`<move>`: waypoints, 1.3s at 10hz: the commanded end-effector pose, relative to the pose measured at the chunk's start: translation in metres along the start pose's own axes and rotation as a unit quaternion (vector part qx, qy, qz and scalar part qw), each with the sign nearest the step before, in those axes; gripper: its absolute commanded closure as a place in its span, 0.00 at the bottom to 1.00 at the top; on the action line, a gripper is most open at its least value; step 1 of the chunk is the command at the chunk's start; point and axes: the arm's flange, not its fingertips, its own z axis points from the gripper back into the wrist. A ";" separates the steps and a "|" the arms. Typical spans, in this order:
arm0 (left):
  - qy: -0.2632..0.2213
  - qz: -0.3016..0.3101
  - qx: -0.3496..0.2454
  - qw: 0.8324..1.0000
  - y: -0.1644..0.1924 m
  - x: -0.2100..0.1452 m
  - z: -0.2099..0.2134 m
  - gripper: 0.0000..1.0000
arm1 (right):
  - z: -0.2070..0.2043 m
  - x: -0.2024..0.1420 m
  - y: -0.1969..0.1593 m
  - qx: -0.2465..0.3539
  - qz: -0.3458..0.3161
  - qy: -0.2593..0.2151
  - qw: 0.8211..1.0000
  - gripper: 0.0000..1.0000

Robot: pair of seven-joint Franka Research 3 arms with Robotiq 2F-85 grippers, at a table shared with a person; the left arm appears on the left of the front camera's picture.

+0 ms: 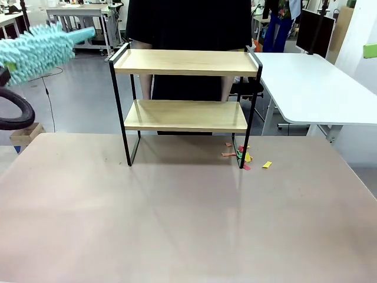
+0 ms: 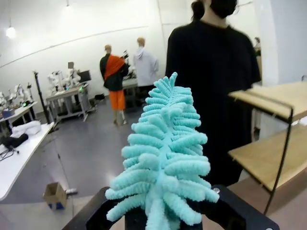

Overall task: Clean the shelf.
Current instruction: Hand the Duster back to the human.

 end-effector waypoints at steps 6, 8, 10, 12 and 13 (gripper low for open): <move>0.020 0.008 0.036 0.999 0.000 -0.033 -0.008 0.83 | 0.001 0.002 0.000 0.002 0.007 0.002 1.000 0.00; 0.020 0.008 0.036 0.999 0.000 -0.033 -0.008 0.83 | 0.001 0.002 0.000 0.002 0.007 0.002 1.000 0.00; 0.020 0.008 0.036 0.999 0.000 -0.033 -0.008 0.83 | 0.001 0.002 0.000 0.002 0.007 0.002 1.000 0.00; 0.020 0.008 0.036 0.999 0.000 -0.033 -0.008 0.83 | 0.001 0.002 0.000 0.002 0.007 0.002 1.000 0.00; 0.020 0.008 0.036 0.999 0.000 -0.033 -0.008 0.83 | 0.001 0.002 0.000 0.002 0.007 0.002 1.000 0.00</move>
